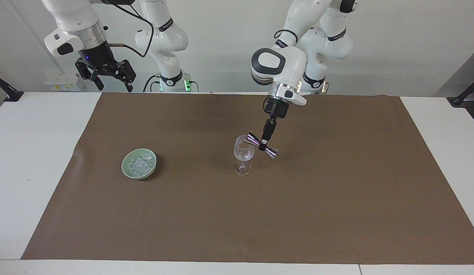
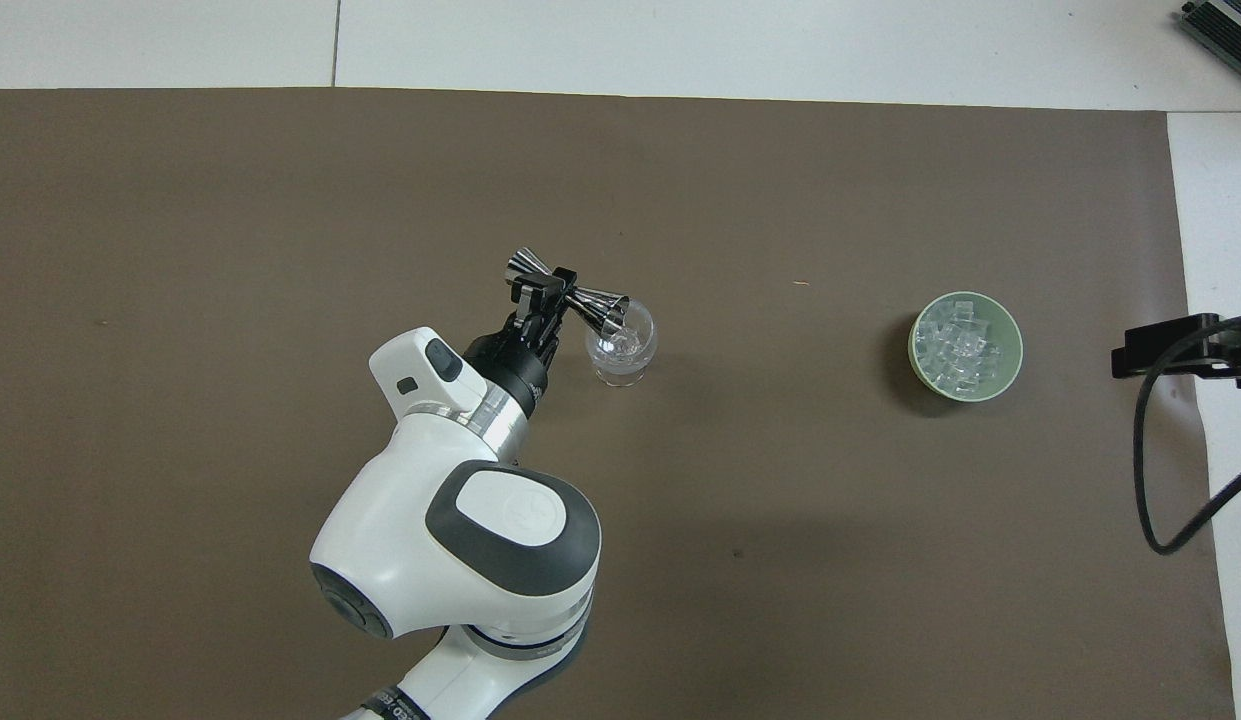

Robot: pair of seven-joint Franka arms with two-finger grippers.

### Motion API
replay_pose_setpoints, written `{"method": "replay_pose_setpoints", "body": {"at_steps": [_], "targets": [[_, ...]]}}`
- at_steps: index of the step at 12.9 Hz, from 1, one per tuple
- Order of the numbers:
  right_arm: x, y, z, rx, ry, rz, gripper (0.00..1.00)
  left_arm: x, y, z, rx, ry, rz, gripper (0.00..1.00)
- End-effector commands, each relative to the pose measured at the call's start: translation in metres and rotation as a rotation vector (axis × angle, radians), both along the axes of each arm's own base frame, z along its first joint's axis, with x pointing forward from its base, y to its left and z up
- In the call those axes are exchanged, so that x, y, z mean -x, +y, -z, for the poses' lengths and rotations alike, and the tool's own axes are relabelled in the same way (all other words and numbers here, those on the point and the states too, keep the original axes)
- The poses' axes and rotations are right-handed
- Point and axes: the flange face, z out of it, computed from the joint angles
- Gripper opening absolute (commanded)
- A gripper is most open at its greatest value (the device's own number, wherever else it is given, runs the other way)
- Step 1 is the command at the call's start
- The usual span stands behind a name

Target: Pour wine and add ice with both arms

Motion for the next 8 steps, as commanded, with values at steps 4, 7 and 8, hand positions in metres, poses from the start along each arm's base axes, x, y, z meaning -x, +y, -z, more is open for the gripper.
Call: {"method": "replay_pose_setpoints", "body": {"at_steps": [4, 7, 8], "targets": [[0.0064, 0.0008, 0.0003, -0.003, -0.003, 0.010, 1.00, -0.0002, -0.0088, -0.0030, -0.071, -0.048, 0.026, 0.00], [0.0064, 0.0008, 0.0003, -0.003, -0.003, 0.010, 1.00, -0.0008, -0.0096, -0.0042, -0.103, -0.067, 0.034, 0.00], [0.0064, 0.0008, 0.0003, -0.003, -0.003, 0.010, 1.00, -0.0006, -0.0103, -0.0043, -0.109, -0.071, 0.039, 0.00]]}}
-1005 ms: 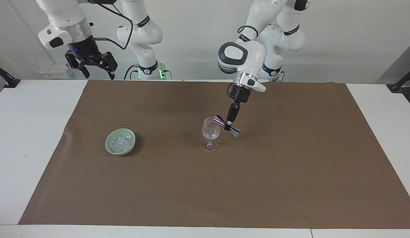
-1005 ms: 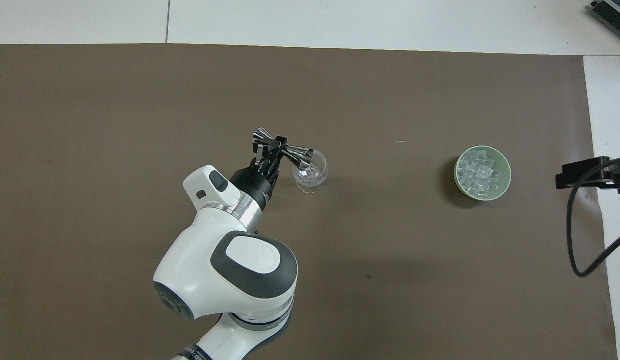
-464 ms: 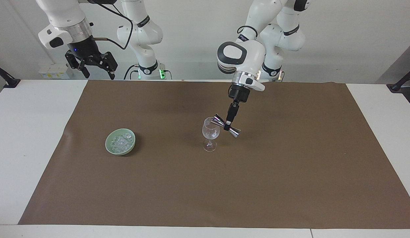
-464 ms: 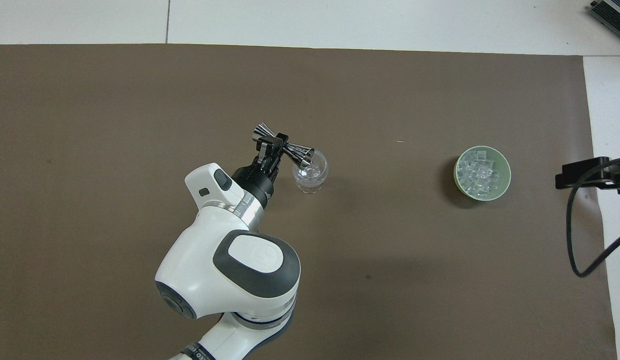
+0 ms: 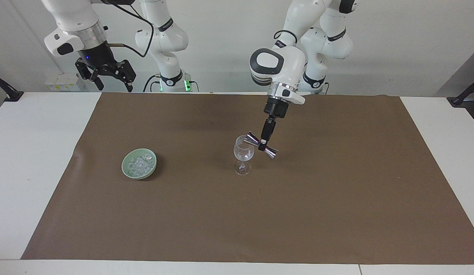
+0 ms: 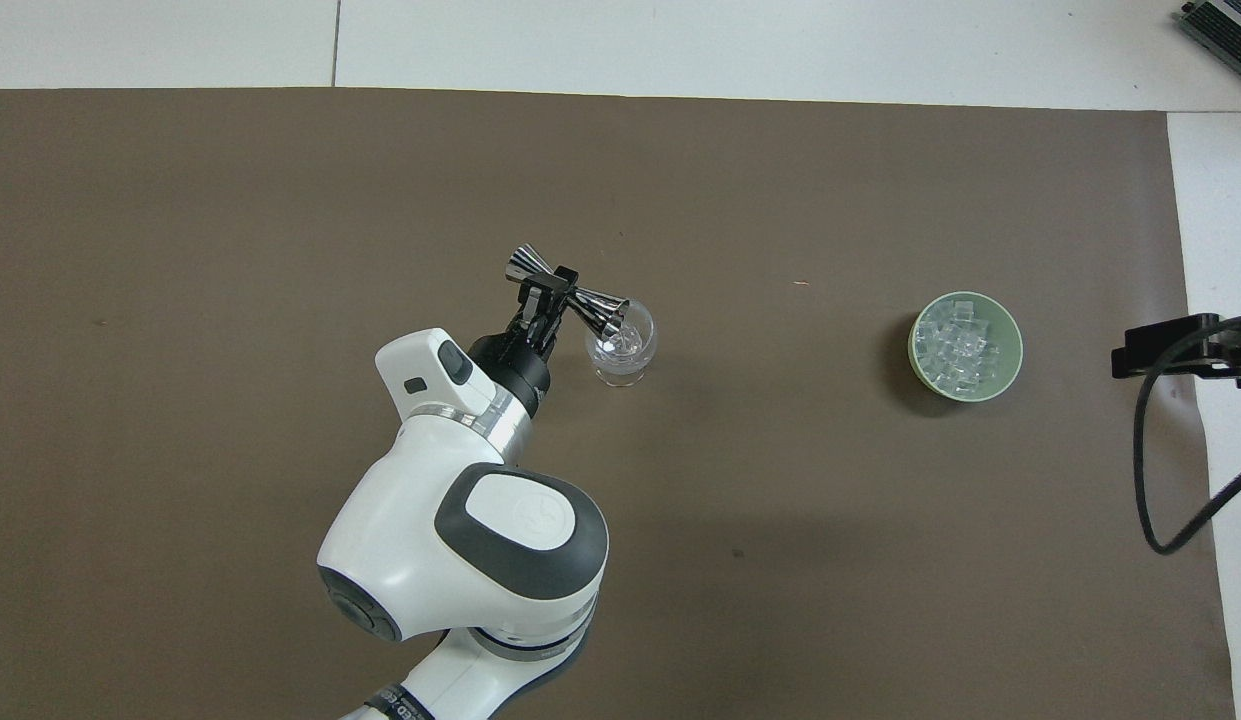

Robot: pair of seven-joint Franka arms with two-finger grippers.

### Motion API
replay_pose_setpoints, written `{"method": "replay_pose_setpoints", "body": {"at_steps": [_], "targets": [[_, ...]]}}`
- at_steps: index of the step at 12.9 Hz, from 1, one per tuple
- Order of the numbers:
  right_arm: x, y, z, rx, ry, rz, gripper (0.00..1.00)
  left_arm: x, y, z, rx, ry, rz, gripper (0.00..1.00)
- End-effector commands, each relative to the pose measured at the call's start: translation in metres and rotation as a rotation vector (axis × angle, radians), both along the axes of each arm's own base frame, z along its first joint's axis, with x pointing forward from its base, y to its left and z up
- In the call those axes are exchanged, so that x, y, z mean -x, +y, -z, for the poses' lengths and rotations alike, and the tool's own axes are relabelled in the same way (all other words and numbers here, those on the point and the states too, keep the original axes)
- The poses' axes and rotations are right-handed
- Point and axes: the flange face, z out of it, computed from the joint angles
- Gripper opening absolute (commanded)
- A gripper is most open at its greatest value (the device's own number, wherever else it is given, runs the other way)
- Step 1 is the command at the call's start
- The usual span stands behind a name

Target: Pour wine and add ice with both arms

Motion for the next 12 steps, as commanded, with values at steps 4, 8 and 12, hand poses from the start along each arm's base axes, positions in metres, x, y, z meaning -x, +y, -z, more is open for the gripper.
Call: {"method": "replay_pose_setpoints", "body": {"at_steps": [4, 8, 12], "targets": [[0.0064, 0.0008, 0.0003, -0.003, -0.004, 0.009, 1.00, -0.0015, -0.0085, -0.0054, -0.046, -0.041, 0.014, 0.00], [0.0064, 0.0008, 0.0003, -0.003, -0.003, 0.010, 1.00, -0.0023, -0.0079, -0.0071, -0.063, -0.054, 0.026, 0.00], [0.0064, 0.0008, 0.0003, -0.003, -0.003, 0.010, 1.00, -0.0029, -0.0072, -0.0107, -0.081, -0.072, 0.040, 0.00]]}}
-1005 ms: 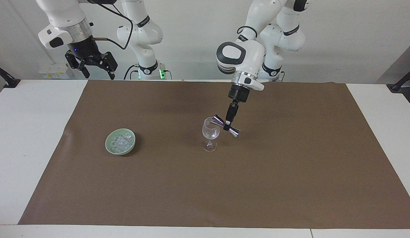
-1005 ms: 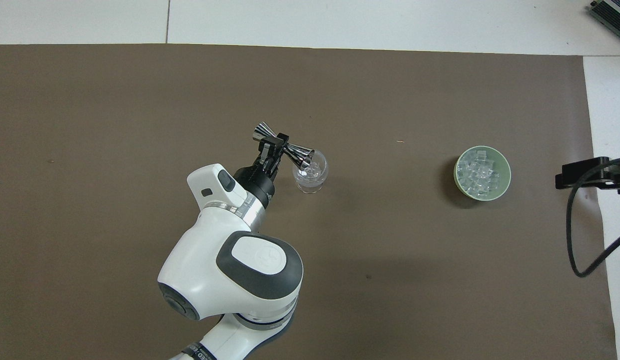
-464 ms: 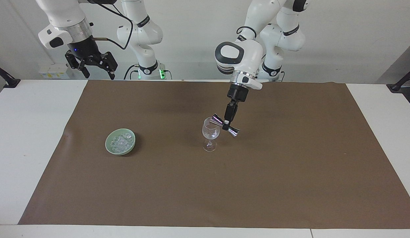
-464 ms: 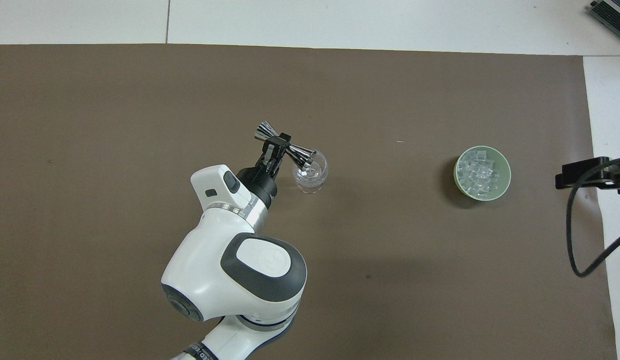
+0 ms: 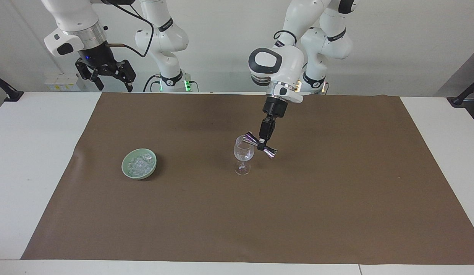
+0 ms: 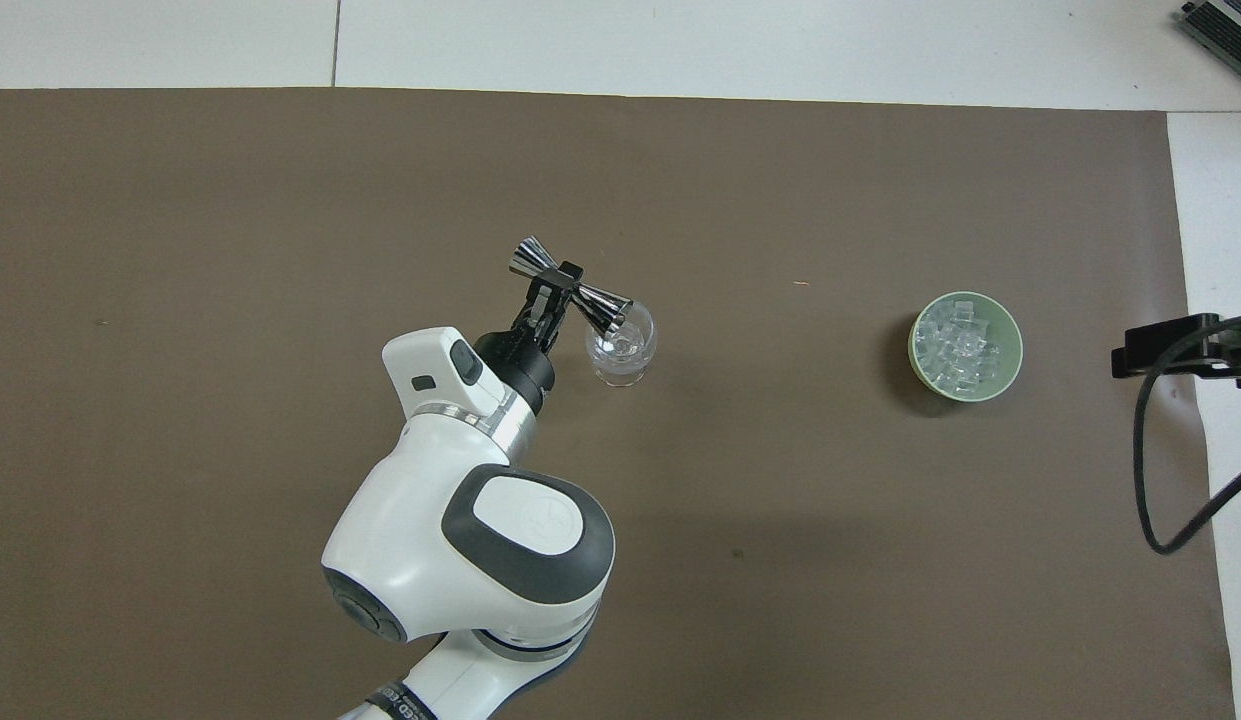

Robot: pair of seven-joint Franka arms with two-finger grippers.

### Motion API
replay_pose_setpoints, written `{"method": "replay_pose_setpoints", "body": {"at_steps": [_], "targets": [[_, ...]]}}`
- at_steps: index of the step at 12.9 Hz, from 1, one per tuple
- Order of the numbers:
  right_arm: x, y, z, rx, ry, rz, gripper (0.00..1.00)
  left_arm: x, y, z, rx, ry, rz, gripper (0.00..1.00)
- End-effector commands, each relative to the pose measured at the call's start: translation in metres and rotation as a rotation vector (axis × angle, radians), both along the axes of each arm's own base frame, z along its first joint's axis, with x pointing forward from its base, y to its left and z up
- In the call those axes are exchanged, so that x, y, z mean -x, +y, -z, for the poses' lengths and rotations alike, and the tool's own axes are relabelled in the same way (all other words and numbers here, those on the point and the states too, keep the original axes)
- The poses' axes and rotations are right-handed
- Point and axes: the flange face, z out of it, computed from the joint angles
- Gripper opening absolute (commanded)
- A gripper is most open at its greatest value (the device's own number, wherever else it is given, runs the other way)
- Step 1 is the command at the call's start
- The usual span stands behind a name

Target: Pour wine and add ice with both arms

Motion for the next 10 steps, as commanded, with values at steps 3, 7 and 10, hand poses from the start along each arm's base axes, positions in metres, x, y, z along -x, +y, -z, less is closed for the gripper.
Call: {"method": "replay_pose_setpoints", "body": {"at_steps": [3, 7, 10], "targets": [[0.006, 0.001, 0.000, -0.003, -0.003, 0.010, 1.00, 0.000, -0.005, -0.008, -0.050, -0.046, 0.018, 0.00], [0.006, 0.001, 0.000, -0.003, -0.004, 0.009, 1.00, 0.001, -0.003, -0.017, -0.081, -0.077, 0.042, 0.00], [0.007, 0.001, 0.001, -0.003, 0.000, 0.009, 1.00, 0.002, -0.001, -0.024, -0.108, -0.103, 0.063, 0.00]]}}
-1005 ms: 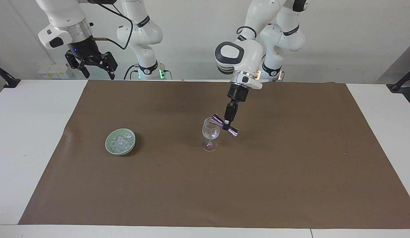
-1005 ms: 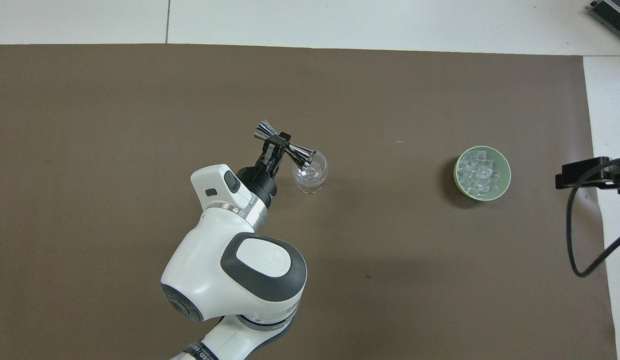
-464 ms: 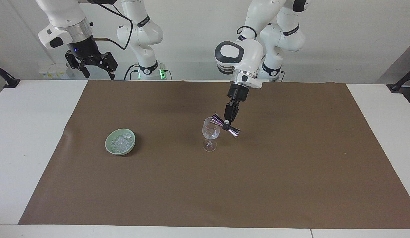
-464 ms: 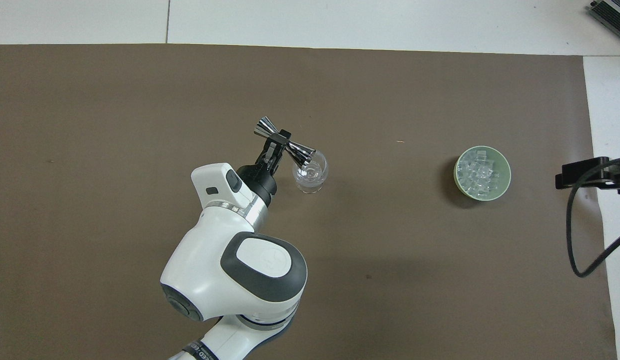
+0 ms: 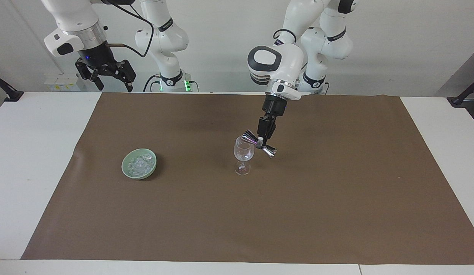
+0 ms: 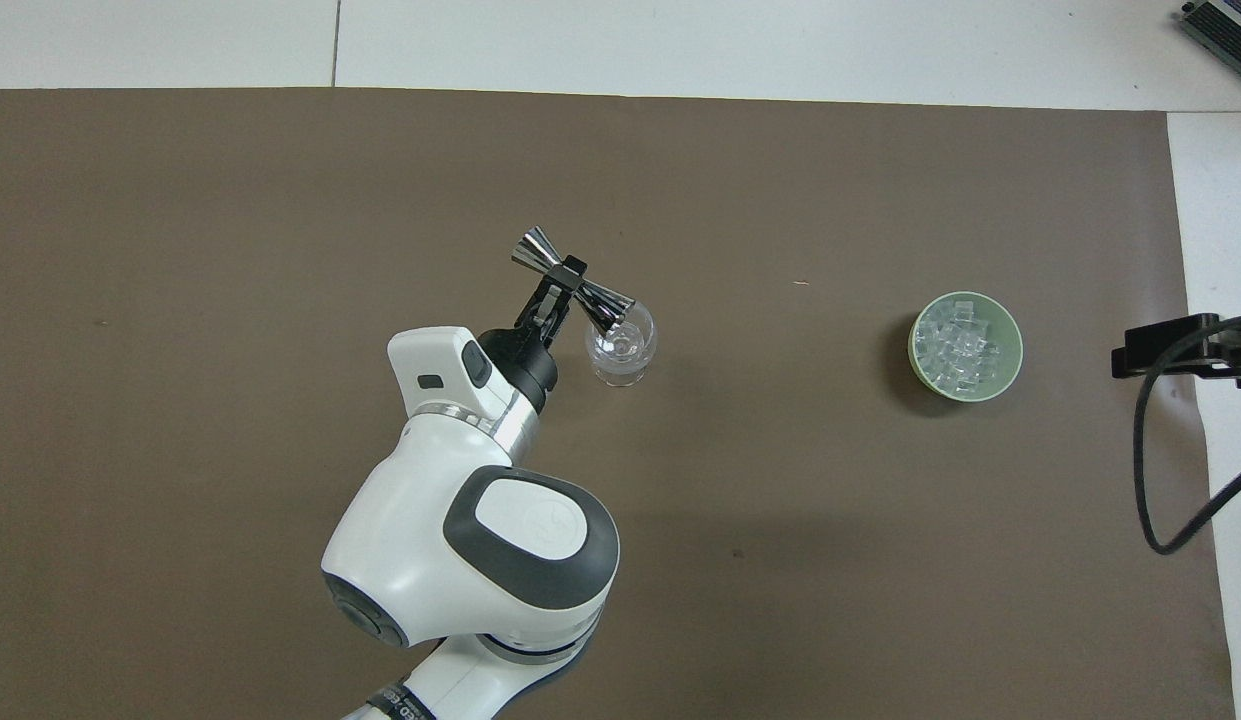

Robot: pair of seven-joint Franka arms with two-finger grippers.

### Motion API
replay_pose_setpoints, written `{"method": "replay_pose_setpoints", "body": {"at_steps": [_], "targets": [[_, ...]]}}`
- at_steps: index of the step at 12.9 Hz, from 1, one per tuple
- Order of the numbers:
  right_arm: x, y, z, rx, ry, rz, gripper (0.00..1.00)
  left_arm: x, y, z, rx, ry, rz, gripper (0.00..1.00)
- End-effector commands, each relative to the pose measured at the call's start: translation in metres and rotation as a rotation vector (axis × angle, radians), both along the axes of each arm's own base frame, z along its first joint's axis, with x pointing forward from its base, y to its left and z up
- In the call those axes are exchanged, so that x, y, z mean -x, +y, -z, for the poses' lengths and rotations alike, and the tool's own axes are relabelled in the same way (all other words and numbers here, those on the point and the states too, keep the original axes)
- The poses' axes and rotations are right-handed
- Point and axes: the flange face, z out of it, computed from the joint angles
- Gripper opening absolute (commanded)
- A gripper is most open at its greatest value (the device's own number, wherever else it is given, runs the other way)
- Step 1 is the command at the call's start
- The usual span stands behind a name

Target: Pour wine and add ice with both arms

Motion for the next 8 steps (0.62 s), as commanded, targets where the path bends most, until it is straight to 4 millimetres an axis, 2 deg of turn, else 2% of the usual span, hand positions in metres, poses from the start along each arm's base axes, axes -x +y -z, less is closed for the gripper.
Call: {"method": "replay_pose_setpoints", "body": {"at_steps": [1, 5, 8], "targets": [[0.006, 0.002, 0.000, -0.003, -0.004, 0.009, 1.00, 0.003, 0.001, -0.015, -0.038, -0.047, 0.013, 0.00], [0.001, -0.002, 0.003, -0.003, -0.004, 0.017, 1.00, 0.006, -0.002, -0.018, -0.057, -0.063, 0.035, 0.00], [-0.009, -0.004, 0.016, -0.002, 0.010, 0.018, 1.00, 0.005, -0.001, -0.020, -0.061, -0.069, 0.037, 0.00]]}}
